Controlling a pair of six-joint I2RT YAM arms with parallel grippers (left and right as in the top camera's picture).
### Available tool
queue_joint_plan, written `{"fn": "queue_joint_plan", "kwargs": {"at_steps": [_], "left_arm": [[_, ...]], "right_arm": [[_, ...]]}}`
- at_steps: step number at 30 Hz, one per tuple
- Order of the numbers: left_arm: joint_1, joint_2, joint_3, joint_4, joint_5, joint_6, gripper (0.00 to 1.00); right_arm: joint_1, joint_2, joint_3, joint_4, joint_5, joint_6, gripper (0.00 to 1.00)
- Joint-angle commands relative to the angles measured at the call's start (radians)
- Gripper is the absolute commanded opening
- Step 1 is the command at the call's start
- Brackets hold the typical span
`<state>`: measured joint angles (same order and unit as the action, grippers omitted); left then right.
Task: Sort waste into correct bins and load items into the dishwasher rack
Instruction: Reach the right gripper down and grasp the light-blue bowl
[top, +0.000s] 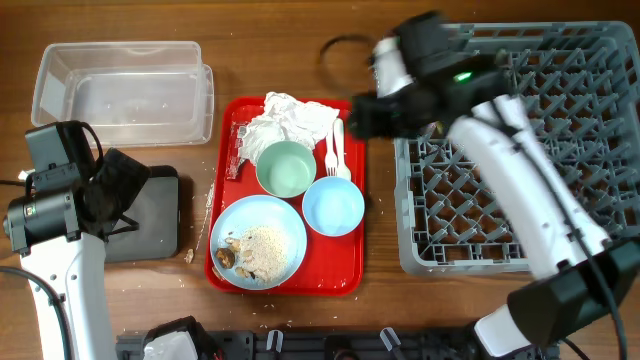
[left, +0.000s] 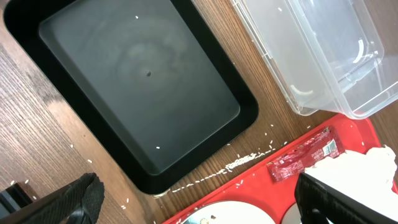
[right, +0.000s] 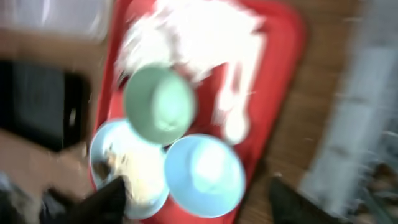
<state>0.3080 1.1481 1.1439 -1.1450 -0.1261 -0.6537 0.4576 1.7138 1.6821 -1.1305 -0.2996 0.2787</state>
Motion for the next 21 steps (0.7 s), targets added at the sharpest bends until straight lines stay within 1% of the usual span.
{"fn": "queue_joint_plan", "kwargs": {"at_steps": [1,3,4,7,10,13,17,21], "left_arm": [[0.006,0.0,0.01,0.0,0.002,-0.013,1.0],[0.006,0.0,0.01,0.0,0.002,-0.013,1.0],[0.006,0.0,0.01,0.0,0.002,-0.013,1.0],[0.006,0.0,0.01,0.0,0.002,-0.013,1.0],[0.006,0.0,0.01,0.0,0.002,-0.013,1.0],[0.006,0.0,0.01,0.0,0.002,-0.013,1.0],[0.006,0.0,0.01,0.0,0.002,-0.013,1.0],[0.006,0.0,0.01,0.0,0.002,-0.013,1.0]], "right_arm": [[0.147,0.05,-0.007,0.05,0.13,0.076,1.0],[0.219,0.097,-0.007,0.094,0.241,0.203,1.0],[0.248,0.117,-0.007,0.122,0.273,0.222,1.0],[0.301,0.18,-0.007,0.211,0.311,0.219,1.0],[0.315,0.224,-0.007,0.254,0.303,0.222,1.0],[0.322,0.254,-0.007,0.252,0.302,0.224,0.99],[0.334,0.307,-0.007,0.2,0.299,0.283,0.98],[0.343,0.325,-0.007,0.107,0.291,0.302,0.91]]}}
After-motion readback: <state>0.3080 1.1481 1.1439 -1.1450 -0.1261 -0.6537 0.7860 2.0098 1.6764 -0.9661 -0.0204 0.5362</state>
